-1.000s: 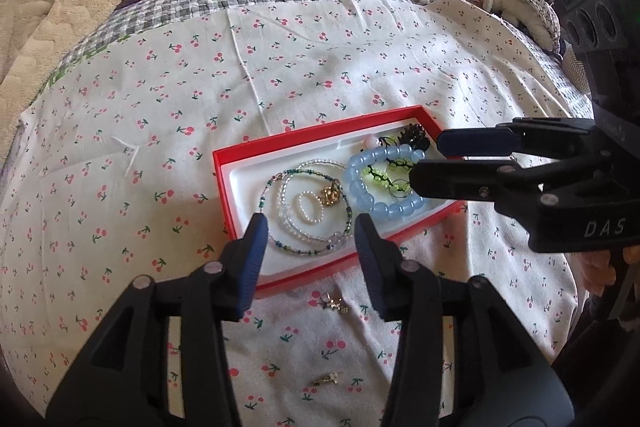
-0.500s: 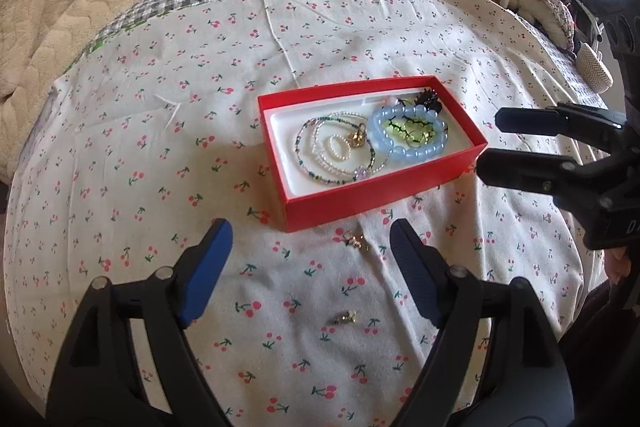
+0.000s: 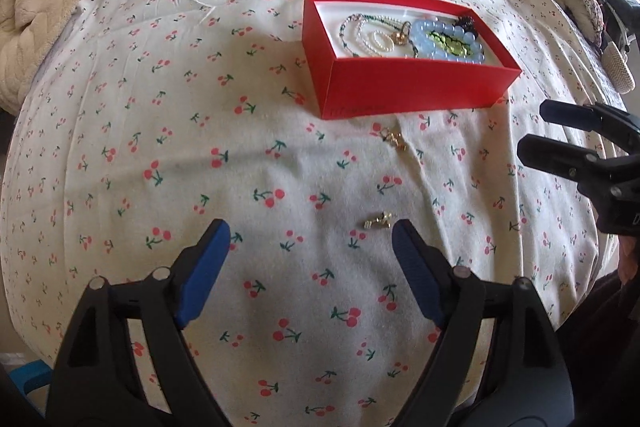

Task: Organize jewelry
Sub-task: 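Grasp a gold earring with the left tool while the right grasps another gold earring, then carry both gold earrings into the red box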

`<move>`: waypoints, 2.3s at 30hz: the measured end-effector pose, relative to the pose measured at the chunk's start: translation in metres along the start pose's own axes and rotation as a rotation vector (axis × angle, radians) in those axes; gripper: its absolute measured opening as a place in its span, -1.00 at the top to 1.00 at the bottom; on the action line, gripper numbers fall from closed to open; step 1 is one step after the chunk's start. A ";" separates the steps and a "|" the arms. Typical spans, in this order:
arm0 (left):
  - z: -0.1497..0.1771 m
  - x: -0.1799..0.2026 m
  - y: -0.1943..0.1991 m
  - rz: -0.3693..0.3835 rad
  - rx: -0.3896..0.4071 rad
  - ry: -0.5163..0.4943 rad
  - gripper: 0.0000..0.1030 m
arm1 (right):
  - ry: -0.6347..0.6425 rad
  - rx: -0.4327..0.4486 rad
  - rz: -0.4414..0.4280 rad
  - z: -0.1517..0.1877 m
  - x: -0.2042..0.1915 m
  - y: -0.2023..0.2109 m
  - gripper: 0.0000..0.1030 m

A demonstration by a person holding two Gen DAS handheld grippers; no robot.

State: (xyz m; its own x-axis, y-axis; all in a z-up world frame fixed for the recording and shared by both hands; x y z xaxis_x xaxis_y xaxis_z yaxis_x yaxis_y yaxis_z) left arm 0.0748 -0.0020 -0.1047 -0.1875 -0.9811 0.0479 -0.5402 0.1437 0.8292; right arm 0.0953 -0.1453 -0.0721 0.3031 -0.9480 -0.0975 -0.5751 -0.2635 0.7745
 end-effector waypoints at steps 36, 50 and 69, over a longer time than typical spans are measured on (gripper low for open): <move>0.003 0.012 -0.014 0.067 0.058 -0.061 0.87 | 0.102 -0.022 -0.030 0.012 -0.022 -0.028 -0.57; 0.001 -0.014 -0.013 0.033 0.049 0.011 0.87 | 0.259 0.017 -0.141 0.008 -0.077 -0.058 0.44; -0.005 -0.016 -0.017 0.051 0.046 0.023 0.87 | 0.256 -0.004 -0.127 0.003 -0.081 -0.086 0.82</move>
State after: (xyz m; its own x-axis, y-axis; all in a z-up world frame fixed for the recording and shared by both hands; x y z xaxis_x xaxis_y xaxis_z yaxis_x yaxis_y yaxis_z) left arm 0.0910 0.0107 -0.1174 -0.1974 -0.9750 0.1022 -0.5676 0.1986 0.7990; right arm 0.1182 -0.0467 -0.1331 0.5551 -0.8311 -0.0335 -0.5175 -0.3765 0.7684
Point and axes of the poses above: each gripper's, at about its wrist camera, not at the fingertips, and y roughly against the way its jaws point, x to its right, z to its underside, the point moved 10 cm from there along -y, roughly the way its jaws point, and after that the axes turned 12 degrees about x, right-handed, at the moved point
